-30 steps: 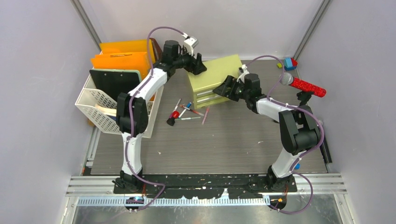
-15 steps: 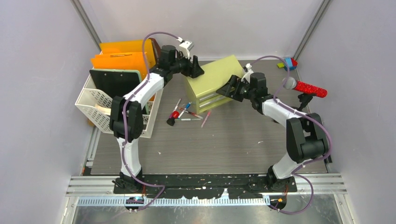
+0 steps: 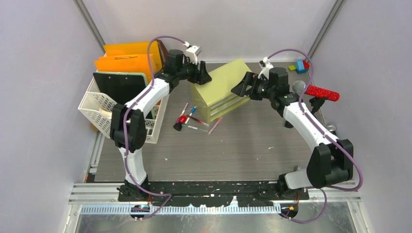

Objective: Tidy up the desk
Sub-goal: Move the storage box to the center of the board.

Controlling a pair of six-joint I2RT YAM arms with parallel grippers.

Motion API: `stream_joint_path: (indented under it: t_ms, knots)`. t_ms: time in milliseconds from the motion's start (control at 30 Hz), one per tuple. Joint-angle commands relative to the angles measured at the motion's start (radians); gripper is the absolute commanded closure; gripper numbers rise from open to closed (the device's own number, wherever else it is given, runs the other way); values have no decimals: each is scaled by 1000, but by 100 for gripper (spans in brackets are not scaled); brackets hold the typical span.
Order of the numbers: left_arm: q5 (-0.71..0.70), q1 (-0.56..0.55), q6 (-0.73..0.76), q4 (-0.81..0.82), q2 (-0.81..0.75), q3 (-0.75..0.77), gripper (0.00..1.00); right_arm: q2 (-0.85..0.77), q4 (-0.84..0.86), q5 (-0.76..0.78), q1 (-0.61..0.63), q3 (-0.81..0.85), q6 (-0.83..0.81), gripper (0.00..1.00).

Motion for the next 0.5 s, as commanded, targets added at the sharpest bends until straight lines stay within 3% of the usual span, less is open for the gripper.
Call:
stream_joint_path:
  t_ms: [0,233,467]
  knots:
    - [13,-40,-17,-243,-4,-70,39,-73,-89,37,-2,34,-42,10]
    - [-24,-48,4,-256,-22,-94,39,-154,116,11,-2,-161,107,11]
    - [-49,-48,20,-269,-22,-97,39,-97,429,24,-2,-294,299,14]
